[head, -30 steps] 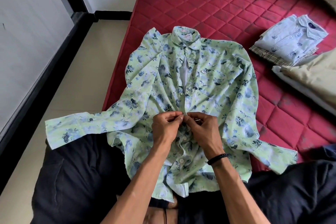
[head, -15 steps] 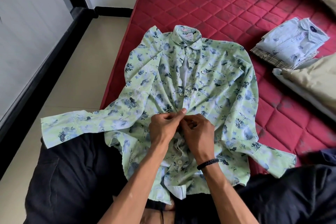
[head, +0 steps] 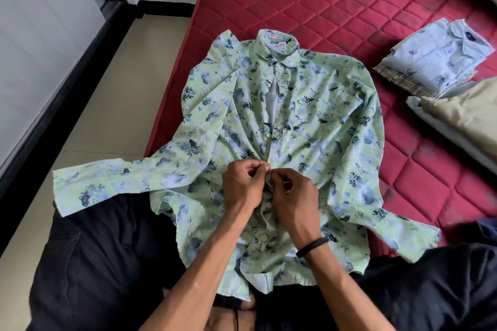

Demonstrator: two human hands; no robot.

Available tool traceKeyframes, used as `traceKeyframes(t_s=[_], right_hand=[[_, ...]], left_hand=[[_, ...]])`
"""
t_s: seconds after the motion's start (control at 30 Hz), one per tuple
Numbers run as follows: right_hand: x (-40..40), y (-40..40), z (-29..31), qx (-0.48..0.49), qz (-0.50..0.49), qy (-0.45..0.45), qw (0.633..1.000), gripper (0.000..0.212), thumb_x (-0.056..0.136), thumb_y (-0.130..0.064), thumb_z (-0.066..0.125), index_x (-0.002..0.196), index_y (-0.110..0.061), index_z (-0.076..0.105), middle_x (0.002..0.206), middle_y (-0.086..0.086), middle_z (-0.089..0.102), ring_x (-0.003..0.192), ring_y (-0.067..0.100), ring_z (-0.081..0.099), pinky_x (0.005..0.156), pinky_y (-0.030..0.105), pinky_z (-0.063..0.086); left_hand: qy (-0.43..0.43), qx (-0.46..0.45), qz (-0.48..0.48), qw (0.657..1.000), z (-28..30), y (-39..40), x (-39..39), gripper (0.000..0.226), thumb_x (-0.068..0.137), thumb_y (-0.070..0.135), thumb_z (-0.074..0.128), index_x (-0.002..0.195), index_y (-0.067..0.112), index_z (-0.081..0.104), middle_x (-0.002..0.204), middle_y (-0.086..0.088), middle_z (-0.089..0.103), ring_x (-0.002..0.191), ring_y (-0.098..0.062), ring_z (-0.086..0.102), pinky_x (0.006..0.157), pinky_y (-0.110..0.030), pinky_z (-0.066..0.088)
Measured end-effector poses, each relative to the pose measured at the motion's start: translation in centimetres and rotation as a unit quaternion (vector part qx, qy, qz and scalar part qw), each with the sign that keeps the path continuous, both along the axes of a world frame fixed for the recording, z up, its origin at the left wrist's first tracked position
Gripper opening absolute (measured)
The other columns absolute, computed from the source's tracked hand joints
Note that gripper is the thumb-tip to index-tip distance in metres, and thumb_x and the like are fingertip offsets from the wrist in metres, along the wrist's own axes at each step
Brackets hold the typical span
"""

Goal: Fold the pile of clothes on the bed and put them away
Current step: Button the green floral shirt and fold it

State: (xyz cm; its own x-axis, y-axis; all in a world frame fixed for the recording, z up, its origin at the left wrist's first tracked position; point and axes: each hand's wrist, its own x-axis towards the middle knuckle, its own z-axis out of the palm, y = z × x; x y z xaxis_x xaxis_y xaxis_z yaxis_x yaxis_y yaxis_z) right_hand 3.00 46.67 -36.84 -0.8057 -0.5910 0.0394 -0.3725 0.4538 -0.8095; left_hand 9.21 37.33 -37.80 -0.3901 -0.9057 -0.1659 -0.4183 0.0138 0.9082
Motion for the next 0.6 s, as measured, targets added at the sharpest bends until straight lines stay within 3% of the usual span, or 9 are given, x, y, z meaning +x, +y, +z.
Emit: traceKeyframes(t_s=[0.13,0.3,0.37,0.43,0.5,0.53,0.6], right_hand=[[-3.0,-0.5,1.3,0.040,0.050,-0.105,0.992,0.013,0.093,-0.028,0.077,0.085,-0.018,0.079,0.066,-0.005,0.074,0.058,0.006,0.069,0.054,0.026,0.056],[-5.7,-0.9,1.5,0.092,0.126,-0.141,0.978,0.016,0.092,-0.027,0.078,0.079,-0.017,0.079,0.066,-0.002,0.075,0.062,0.016,0.074,0.062,0.036,0.062],[-5.6,-0.8,1.3,0.086,0.127,-0.123,0.980,0.018,0.091,-0.028,0.078,0.076,-0.018,0.079,0.064,-0.003,0.074,0.059,0.014,0.073,0.060,0.035,0.062],[-5.1,-0.9,1.1,0.078,0.102,-0.093,0.987,0.020,0.089,-0.031,0.077,0.072,-0.019,0.077,0.059,-0.006,0.072,0.054,0.008,0.070,0.052,0.027,0.055],[-4.6,-1.3,0.9,0.078,0.074,-0.073,0.992,0.024,0.085,-0.037,0.077,0.069,-0.020,0.076,0.057,-0.007,0.071,0.053,0.006,0.069,0.050,0.024,0.053],[-4.4,-1.5,0.7,0.070,0.060,-0.092,0.991,0.025,0.084,-0.038,0.077,0.069,-0.018,0.076,0.059,-0.005,0.072,0.055,0.009,0.070,0.053,0.027,0.057],[-4.7,-1.8,0.6,0.020,0.024,-0.213,0.976,0.022,0.087,-0.028,0.076,0.072,-0.012,0.077,0.064,0.004,0.075,0.059,0.018,0.073,0.061,0.036,0.064]], left_hand=[[0.023,-0.066,-0.029,0.997,-0.4,0.0,0.2,0.010,0.094,0.022,0.075,0.098,0.014,0.080,0.087,0.007,0.078,0.075,0.002,0.070,0.070,-0.028,0.062],[0.045,-0.153,-0.041,0.986,-0.9,0.3,0.1,0.016,0.096,0.012,0.072,0.111,0.013,0.076,0.096,0.002,0.079,0.084,0.000,0.072,0.075,-0.020,0.061],[0.052,-0.182,-0.055,0.980,-1.0,0.5,0.2,0.021,0.096,0.010,0.071,0.116,0.016,0.071,0.090,0.002,0.079,0.074,-0.005,0.072,0.065,-0.020,0.057],[0.065,-0.182,-0.066,0.979,-0.8,0.7,0.0,0.023,0.097,0.006,0.068,0.117,0.016,0.063,0.080,0.002,0.076,0.064,-0.010,0.068,0.057,-0.024,0.052],[0.084,-0.158,-0.054,0.982,-0.7,0.8,-0.1,0.024,0.097,0.000,0.066,0.115,0.014,0.056,0.081,0.002,0.074,0.070,-0.007,0.070,0.060,-0.019,0.052],[0.092,-0.143,-0.039,0.985,-0.7,0.9,-0.2,0.024,0.096,-0.001,0.065,0.113,0.012,0.054,0.084,0.002,0.074,0.074,-0.005,0.071,0.062,-0.016,0.052],[0.103,-0.110,-0.011,0.989,-0.7,0.9,-0.4,0.023,0.095,-0.002,0.066,0.108,0.011,0.052,0.086,0.001,0.073,0.075,-0.004,0.071,0.064,-0.014,0.052]])
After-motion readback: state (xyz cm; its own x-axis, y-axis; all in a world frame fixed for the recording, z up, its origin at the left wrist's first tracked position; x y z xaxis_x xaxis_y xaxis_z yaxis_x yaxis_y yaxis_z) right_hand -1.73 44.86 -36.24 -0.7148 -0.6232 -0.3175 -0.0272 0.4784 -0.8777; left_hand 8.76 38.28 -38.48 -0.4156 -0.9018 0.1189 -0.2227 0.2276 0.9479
